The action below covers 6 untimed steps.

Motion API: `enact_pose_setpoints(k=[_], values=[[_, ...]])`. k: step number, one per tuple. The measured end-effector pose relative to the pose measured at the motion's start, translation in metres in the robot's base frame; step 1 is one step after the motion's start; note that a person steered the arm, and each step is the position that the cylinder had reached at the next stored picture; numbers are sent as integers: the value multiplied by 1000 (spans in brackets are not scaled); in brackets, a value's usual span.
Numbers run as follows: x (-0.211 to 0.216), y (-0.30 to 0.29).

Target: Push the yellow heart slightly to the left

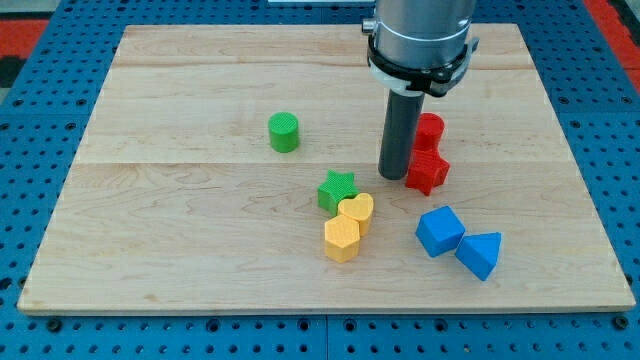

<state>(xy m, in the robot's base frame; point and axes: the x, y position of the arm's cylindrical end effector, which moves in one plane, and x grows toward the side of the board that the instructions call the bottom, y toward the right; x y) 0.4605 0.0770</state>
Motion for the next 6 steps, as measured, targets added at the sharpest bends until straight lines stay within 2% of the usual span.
enact_pose_setpoints(k=[3,4,5,6], values=[[69,4],[67,-53],[61,-84],[48,-83]])
